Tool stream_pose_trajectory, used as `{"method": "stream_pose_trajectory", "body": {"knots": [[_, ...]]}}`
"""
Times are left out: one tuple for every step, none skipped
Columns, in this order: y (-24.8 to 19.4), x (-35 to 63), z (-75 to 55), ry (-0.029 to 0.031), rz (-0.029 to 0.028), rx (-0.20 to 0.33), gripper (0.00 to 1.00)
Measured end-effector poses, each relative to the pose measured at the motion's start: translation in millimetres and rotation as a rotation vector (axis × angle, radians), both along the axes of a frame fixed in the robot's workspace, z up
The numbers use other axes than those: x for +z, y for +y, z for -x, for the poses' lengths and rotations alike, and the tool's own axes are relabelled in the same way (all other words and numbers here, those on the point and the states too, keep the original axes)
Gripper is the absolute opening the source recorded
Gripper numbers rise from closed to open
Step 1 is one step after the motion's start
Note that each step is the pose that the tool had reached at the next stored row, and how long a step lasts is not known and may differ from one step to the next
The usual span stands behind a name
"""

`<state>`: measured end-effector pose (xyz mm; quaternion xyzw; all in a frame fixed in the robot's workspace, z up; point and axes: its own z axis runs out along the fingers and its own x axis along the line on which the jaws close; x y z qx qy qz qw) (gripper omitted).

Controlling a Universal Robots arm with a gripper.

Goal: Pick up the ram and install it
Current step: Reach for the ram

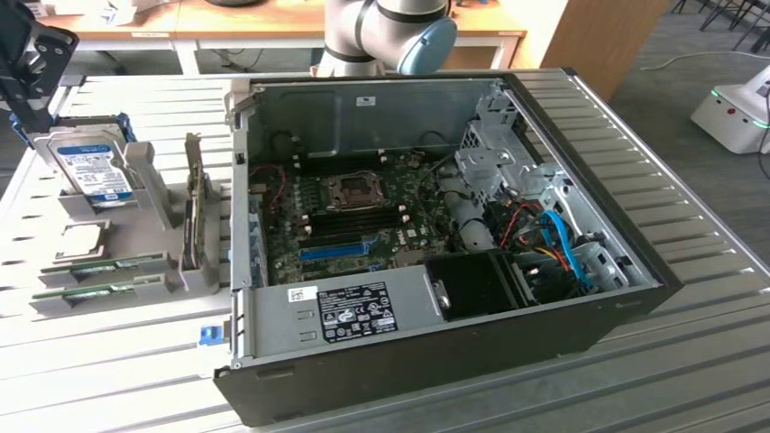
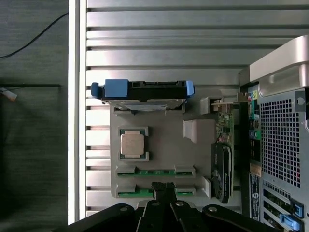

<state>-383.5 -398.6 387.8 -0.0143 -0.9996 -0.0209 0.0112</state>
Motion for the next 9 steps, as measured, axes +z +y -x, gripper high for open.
{"method": "stream_pose_trajectory", "body": {"knots": [[0.0, 0.0, 0.0, 0.0, 0.0, 0.0, 0.1], [0.0, 0.0, 0.0, 0.0, 0.0, 0.0, 0.1], [0.0, 0.0, 0.0, 0.0, 0.0, 0.0, 0.1], [-0.2, 0.0, -0.1, 0.0, 0.0, 0.0, 0.1], [-0.7, -0.1, -0.1, -0.0001, -0.0001, 0.0, 0.1], [-1.5, -0.1, 0.0, -0.0001, -0.0001, 0.0, 0.1], [-2.6, 0.0, 0.0, 0.0, 0.0, 0.0, 0.1], [-3.8, 0.0, 0.0, 0.0, 0.0, 0.0, 0.1], [-5.1, 0.0, 0.0, 0.0, 0.0, 0.0, 0.1]]}}
